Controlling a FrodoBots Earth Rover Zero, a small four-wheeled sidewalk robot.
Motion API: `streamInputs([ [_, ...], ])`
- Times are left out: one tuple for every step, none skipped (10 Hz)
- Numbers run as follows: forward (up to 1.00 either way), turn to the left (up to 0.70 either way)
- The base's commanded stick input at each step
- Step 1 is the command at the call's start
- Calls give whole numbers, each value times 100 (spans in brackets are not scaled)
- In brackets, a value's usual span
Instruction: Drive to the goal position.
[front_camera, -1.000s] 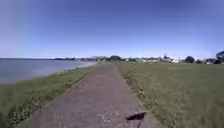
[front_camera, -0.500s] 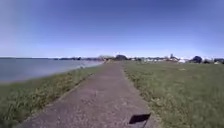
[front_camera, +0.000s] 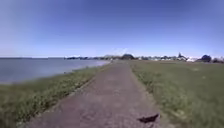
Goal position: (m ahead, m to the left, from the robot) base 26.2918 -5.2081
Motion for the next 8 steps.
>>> streamInputs([
  [70,0],
  [70,0],
  [70,-24],
  [70,-5],
  [70,0],
  [70,0],
  [70,0],
  [70,0],
])
